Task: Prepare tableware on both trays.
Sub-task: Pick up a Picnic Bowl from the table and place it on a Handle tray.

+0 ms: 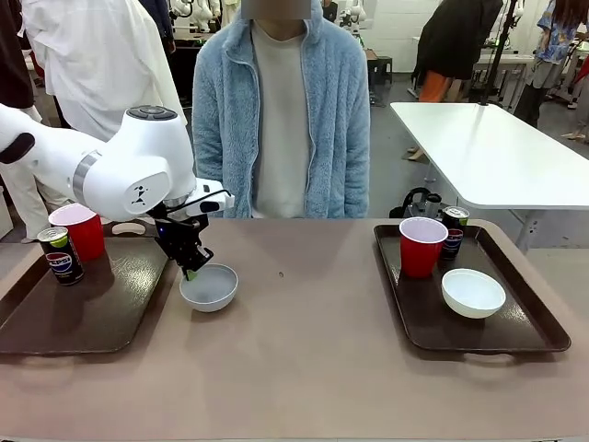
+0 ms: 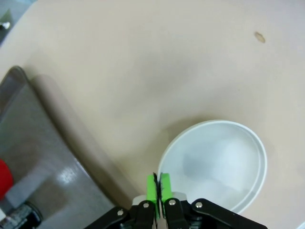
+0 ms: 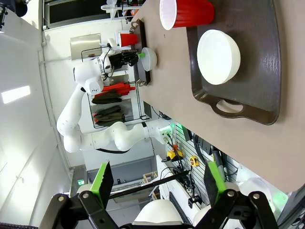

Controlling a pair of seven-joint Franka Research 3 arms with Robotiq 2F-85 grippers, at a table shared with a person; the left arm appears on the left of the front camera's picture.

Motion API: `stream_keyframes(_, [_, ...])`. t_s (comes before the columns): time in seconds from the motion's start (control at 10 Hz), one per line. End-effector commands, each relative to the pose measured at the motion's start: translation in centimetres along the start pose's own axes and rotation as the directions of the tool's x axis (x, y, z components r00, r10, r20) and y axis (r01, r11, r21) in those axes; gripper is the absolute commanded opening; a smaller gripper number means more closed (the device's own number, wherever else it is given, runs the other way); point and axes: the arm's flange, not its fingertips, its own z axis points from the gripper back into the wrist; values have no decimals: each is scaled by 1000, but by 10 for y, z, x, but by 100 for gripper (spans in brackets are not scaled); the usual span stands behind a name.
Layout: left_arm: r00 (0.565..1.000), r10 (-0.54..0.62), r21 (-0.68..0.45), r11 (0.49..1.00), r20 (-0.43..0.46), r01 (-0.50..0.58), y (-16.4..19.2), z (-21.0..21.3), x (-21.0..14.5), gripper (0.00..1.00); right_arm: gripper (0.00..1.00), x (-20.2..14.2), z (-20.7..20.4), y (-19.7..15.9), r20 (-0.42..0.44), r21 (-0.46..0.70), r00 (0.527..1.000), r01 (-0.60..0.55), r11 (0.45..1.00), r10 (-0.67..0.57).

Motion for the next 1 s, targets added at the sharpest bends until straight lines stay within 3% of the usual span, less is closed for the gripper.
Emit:
stream_keyframes(0.0, [999, 45, -21, 999, -10, -45, 4, 9, -4, 0, 100, -2, 0, 1, 0, 4, 1000, 0, 1000, 0])
stream_keyframes(0.3, [997, 79, -92, 993, 21, -77, 14, 79, -41, 0, 100, -2, 0, 1, 0, 4, 1000, 0, 1000, 0])
stream_keyframes(0.5, [991, 126, -111, 987, 50, -120, 40, 113, -80, 0, 100, -2, 0, 1, 0, 4, 1000, 0, 1000, 0])
stream_keyframes(0.9, [945, 322, -149, 939, 65, -309, 123, 115, -163, 0, 100, -2, 0, 1, 0, 4, 1000, 0, 1000, 0])
